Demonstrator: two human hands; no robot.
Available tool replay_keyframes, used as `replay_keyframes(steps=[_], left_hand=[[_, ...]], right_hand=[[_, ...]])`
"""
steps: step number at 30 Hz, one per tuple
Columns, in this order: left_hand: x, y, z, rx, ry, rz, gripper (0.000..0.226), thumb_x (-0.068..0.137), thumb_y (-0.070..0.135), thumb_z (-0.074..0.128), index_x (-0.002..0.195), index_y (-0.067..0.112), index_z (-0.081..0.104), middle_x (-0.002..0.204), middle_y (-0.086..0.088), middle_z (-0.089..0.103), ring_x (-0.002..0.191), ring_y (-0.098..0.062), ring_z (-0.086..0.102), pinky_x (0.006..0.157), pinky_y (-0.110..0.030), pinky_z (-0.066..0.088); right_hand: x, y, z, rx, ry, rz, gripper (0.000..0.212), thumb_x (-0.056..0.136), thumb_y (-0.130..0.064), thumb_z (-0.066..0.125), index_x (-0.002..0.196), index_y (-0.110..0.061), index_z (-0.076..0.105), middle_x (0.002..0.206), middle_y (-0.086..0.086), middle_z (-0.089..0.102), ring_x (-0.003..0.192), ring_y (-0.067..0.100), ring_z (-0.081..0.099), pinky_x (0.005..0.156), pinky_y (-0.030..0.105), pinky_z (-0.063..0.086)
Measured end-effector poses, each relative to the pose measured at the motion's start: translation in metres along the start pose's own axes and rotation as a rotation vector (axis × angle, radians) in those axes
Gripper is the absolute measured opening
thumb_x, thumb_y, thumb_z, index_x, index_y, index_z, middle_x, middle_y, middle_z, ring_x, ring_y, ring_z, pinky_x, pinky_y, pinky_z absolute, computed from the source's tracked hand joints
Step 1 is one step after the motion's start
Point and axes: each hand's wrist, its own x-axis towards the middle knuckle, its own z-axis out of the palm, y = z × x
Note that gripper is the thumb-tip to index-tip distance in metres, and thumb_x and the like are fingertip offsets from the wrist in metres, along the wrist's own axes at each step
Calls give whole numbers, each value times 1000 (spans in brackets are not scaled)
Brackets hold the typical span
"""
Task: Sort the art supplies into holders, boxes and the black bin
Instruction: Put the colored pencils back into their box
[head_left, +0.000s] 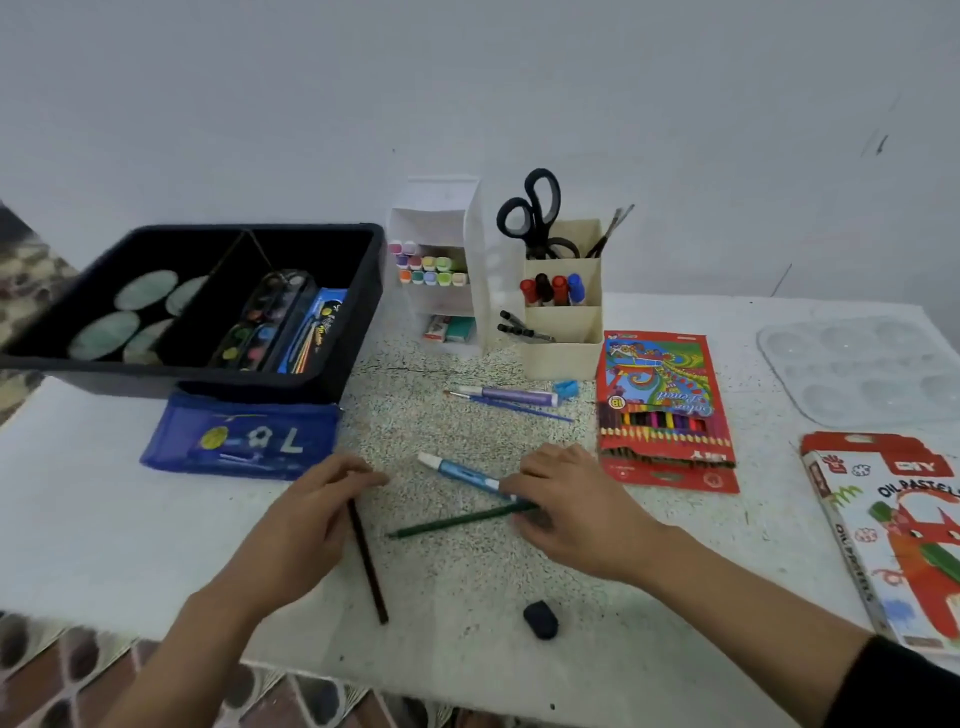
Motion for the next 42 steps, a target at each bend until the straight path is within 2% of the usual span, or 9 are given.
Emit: replay_keyframes(steps=[6, 11, 17, 24, 27, 30, 33, 39, 42], left_hand=[[4, -18, -14, 51, -109, 158, 49, 91, 7, 70, 136, 25, 61, 114, 14, 60, 105, -2, 48, 90, -21, 44], [12, -25, -31, -2, -295, 250, 43, 93, 20, 69, 132, 35, 59, 123, 21, 54, 119, 6, 45, 99, -15, 40], [20, -27, -33, 27, -334, 363, 22, 91, 24, 73, 113, 29, 72, 107, 13, 64, 103, -5, 54, 88, -27, 49], [35, -12, -17, 68, -308, 432, 14, 99, 31, 61, 112, 32, 66, 111, 16, 55, 104, -2, 48, 91, -23, 40], [49, 10, -14, -46, -297, 400, 13, 103, 34, 51, 113, 38, 59, 111, 25, 53, 107, 4, 46, 95, -19, 34], [68, 44, -10, -140, -226, 361, 15, 103, 37, 49, 116, 40, 57, 101, 26, 54, 95, 2, 52, 84, -19, 44], [85, 81, 2, -157, -118, 436, 24, 102, 33, 55, 124, 34, 64, 91, 26, 53, 81, 0, 55, 69, -18, 47], [102, 131, 35, -98, -95, 525, 34, 100, 40, 45, 125, 36, 69, 84, 19, 56, 67, -2, 52, 56, -30, 49], [103, 143, 43, -49, -75, 504, 34, 98, 39, 46, 122, 37, 69, 84, 20, 57, 66, -4, 54, 52, -32, 50]], right_hand=[[21, -17, 7, -96, -90, -44, 23, 92, -44, 63, 107, -28, 68, 93, -8, 55, 91, 14, 51, 76, 34, 40], [36, -26, 9, -85, -140, -18, 16, 96, -38, 62, 98, -23, 68, 95, -7, 55, 93, 15, 53, 80, 33, 41], [44, -26, -4, 208, -130, 205, 6, 98, -29, 60, 93, -27, 60, 94, -20, 46, 80, 1, 50, 69, 18, 37], [32, -25, -18, 534, 113, 399, 10, 103, -21, 53, 93, -23, 56, 78, -4, 69, 57, 2, 55, 55, 13, 40], [14, -20, -24, 531, 267, 436, 6, 100, -25, 59, 102, -30, 57, 78, -9, 71, 64, 12, 65, 63, 29, 51], [-6, -10, -35, 554, 440, 493, 39, 93, -23, 69, 122, -44, 54, 82, -7, 71, 72, 27, 70, 73, 47, 57], [-32, 2, -49, 588, 579, 540, 33, 91, -12, 73, 104, -40, 62, 80, 0, 70, 69, 27, 71, 71, 57, 57], [-98, 27, -68, 313, 575, 586, 4, 93, -24, 68, 92, -21, 69, 85, -14, 68, 82, 9, 69, 70, 34, 58], [-117, 36, -67, 263, 558, 580, 18, 93, -31, 63, 94, -16, 72, 92, -14, 67, 89, 5, 66, 73, 22, 56]])
